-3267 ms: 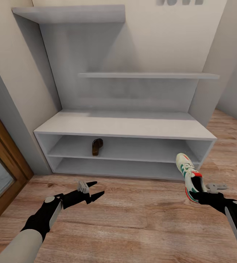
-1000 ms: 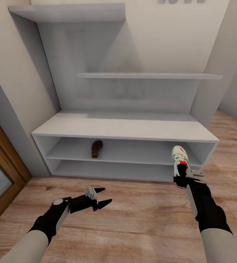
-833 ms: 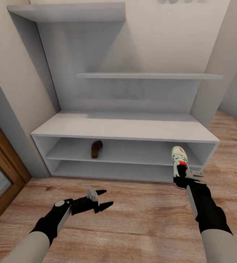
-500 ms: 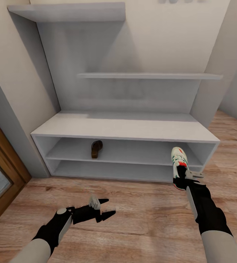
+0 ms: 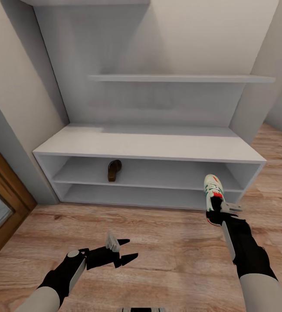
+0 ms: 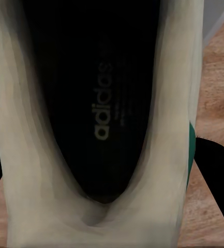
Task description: Pick up the two gym shoes and the two sandals from the corridor floor and place them onto the hallstand (shoe rack) in the corridor, making sure they are on the rack and not on the floor. Arrange them so the two gym shoes are next to each other and the two sandals are next to each other.
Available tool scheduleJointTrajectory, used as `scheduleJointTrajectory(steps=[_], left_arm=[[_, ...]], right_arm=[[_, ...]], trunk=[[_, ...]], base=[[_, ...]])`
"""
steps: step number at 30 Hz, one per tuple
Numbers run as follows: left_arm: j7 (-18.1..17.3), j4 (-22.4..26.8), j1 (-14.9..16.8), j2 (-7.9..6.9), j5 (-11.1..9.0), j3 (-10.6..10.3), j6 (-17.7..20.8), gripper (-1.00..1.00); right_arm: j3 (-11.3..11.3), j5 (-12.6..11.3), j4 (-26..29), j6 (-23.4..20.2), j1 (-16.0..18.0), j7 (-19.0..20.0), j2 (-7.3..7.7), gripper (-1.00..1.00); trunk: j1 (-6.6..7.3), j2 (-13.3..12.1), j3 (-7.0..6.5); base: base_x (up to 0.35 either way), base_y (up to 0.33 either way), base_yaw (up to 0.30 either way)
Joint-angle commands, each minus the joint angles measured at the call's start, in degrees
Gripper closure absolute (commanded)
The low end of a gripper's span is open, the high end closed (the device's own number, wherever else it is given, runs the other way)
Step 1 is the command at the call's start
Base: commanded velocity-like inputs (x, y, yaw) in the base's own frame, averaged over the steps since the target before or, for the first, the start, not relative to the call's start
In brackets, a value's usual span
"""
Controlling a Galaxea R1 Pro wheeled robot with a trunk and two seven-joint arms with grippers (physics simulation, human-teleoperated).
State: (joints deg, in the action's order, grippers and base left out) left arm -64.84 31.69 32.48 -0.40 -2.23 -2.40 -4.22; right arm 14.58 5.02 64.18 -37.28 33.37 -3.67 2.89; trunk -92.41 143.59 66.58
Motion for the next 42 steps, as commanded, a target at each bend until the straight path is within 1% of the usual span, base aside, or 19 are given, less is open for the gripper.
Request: scheduleJointTrajectory(steps=[1,10,23,42], left_arm=[[0.0,0.0,0.0,-0.04,-0.2,-0.2,-0.4,-1.00],[-0.1,0.0,0.0,-0.04,-0.2,-0.2,-0.4,-1.00],[-0.2,0.0,0.0,-0.04,-0.2,-0.2,-0.4,-1.00],[-0.2,0.0,0.0,-0.04,-0.2,-0.2,-0.4,-1.00]], right_arm=[[0.0,0.5,0.1,-0.3,0.0,0.1,0.00,1.00],[0.0,0.4,0.1,-0.3,0.0,0.1,-0.01,1.00],[0.0,0.3,0.1,-0.3,0.0,0.1,0.00,1.00],[0.0,0.3,0.1,-0.3,0.0,0.1,-0.01,1.00]], trunk=[[-0.01,0.0,0.27],[-0.24,0.2,2.27],[-0.24,0.2,2.27],[-0.24,0.2,2.27]], base=[[0.000,0.000,0.000],[0.000,0.000,0.000],[0.011,0.000,0.000],[0.328,-0.017,0.000]])
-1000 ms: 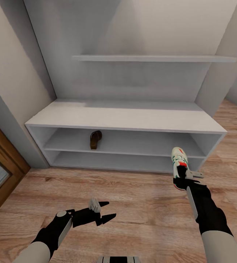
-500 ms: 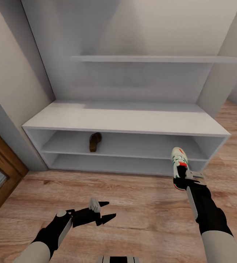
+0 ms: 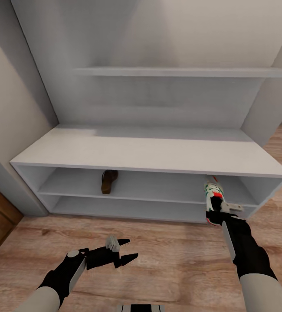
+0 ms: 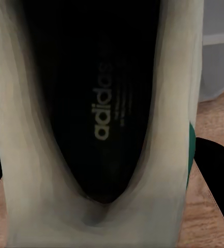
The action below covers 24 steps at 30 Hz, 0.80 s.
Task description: Pick up the two gym shoes and the two sandals from the corridor floor and place them onto the hallstand (shoe rack) in the corridor, making sure they are on the rack and not on the floor. Arrange them so the two gym shoes are next to each other and the two sandals are next to each other.
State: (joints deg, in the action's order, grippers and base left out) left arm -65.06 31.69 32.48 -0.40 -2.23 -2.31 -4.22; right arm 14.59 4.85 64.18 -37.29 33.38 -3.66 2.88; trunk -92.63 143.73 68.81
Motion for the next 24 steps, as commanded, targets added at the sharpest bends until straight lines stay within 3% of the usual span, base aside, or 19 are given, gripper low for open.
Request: scheduleJointTrajectory(steps=[1,15,24], left_arm=[[0.0,-0.1,0.0,-0.04,-0.2,-0.2,-0.4,-1.00],[0.0,-0.1,0.0,-0.04,-0.2,-0.2,-0.4,-1.00],[0.0,-0.3,0.0,-0.04,-0.3,-0.2,-0.4,-1.00]], right_arm=[[0.0,0.5,0.1,-0.3,0.0,0.1,0.01,1.00],[0.0,0.5,0.1,-0.3,0.0,0.1,0.01,1.00],[0.0,0.5,0.1,-0.3,0.0,0.1,0.02,1.00]], trunk=[[-0.02,0.0,0.05],[-0.02,0.0,0.05],[-0.02,0.0,0.05]], base=[[0.302,-0.135,0.000],[0.247,-0.163,0.000],[0.084,-0.039,0.000]])
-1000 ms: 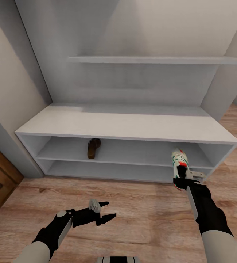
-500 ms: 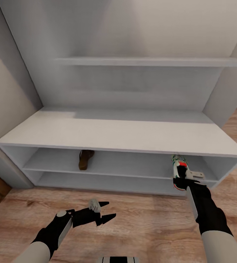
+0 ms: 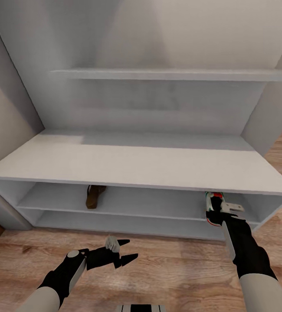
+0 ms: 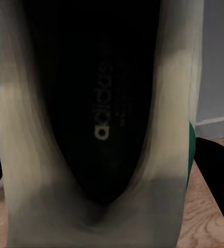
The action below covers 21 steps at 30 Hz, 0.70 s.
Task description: Pick up the two gym shoes and the two sandals from the corridor floor and place them onto the hallstand (shoe rack) in the corridor, making sure they are on the rack and not on the floor. Arrange them so the two gym shoes are next to each other and the two sandals are next to each other.
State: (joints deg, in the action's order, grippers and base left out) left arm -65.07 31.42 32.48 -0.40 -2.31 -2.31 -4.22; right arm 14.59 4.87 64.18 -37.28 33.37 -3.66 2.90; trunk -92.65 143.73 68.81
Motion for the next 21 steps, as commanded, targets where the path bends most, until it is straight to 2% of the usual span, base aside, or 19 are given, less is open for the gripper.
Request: scheduleJointTrajectory(steps=[1,5,12,17,21], left_arm=[[0.0,-0.1,0.0,-0.04,-0.2,-0.3,-0.4,-1.00],[0.0,-0.3,0.0,0.13,-0.3,-0.3,-0.4,-1.00],[0.0,-0.3,0.0,0.35,-0.3,-0.3,-0.4,-1.00],[0.0,-0.3,0.0,0.69,-0.3,-0.3,-0.4,-1.00],[0.0,-0.3,-0.1,0.74,-0.3,-0.3,-0.4,-1.00]], right_arm=[[0.0,0.5,0.1,-0.3,0.0,0.1,-0.01,1.00],[0.0,0.5,0.1,-0.3,0.0,0.1,-0.02,1.00],[0.0,0.5,0.1,-0.3,0.0,0.1,0.00,1.00],[0.0,0.5,0.1,-0.3,0.0,0.1,-0.01,1.00],[0.0,0.5,0.1,-0.3,0.0,0.1,0.00,1.00]], trunk=[[-0.01,0.0,0.04],[-0.01,0.0,0.04],[-0.01,0.0,0.04],[-0.01,0.0,0.04],[-0.01,0.0,0.04]], base=[[0.261,-0.002,0.000],[0.273,-0.001,0.000],[0.073,0.000,0.000],[0.266,0.000,0.000],[0.098,0.000,0.000]])
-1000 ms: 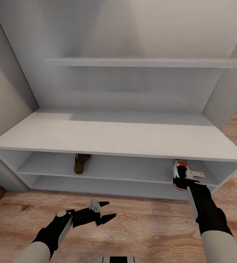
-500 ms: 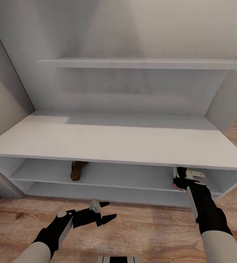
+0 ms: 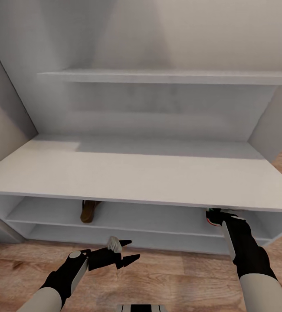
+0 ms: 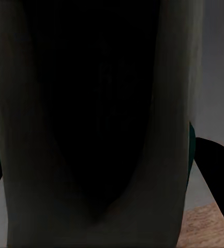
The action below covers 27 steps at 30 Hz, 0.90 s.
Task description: Pick up the two gym shoes and the two sandals from the corridor floor and place them onto the hallstand (shoe rack) in the corridor, making sure they are on the rack and not on the floor. Arrange them so the two gym shoes are next to each other and the two sandals are next to each other.
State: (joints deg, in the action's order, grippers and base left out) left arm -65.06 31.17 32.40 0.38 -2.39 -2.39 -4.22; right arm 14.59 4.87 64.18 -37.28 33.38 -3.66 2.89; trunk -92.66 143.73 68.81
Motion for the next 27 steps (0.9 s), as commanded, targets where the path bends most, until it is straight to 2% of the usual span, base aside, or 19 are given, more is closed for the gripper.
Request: scheduleJointTrajectory(steps=[1,10,11,23,27], left_arm=[[0.0,-0.1,0.0,-0.04,-0.2,-0.2,-0.4,-1.00],[0.0,-0.1,0.1,-0.03,-0.2,-0.2,-0.4,-1.00],[0.0,-0.1,0.0,-0.03,-0.2,-0.2,-0.4,-1.00],[0.0,-0.1,0.0,-0.03,-0.2,-0.2,-0.4,-1.00],[0.0,-0.1,0.0,-0.03,-0.2,-0.2,-0.4,-1.00]], right_arm=[[0.0,0.5,0.1,-0.3,0.0,0.1,0.00,1.00],[0.0,0.5,0.1,-0.3,0.0,0.1,0.01,1.00],[0.0,0.5,0.1,-0.3,0.0,0.1,0.01,-1.00],[0.1,0.5,0.0,-0.4,0.0,0.1,0.01,-1.00],[0.1,0.5,0.0,-0.4,0.0,0.1,0.01,-1.00]], trunk=[[0.01,0.0,0.04],[0.01,0.0,0.04],[0.01,0.0,0.04],[0.01,0.0,0.04],[0.01,0.0,0.04]], base=[[0.035,0.000,0.000],[0.006,0.000,0.000],[0.000,0.000,0.000],[-0.001,0.000,0.000],[-0.198,0.000,0.000]])
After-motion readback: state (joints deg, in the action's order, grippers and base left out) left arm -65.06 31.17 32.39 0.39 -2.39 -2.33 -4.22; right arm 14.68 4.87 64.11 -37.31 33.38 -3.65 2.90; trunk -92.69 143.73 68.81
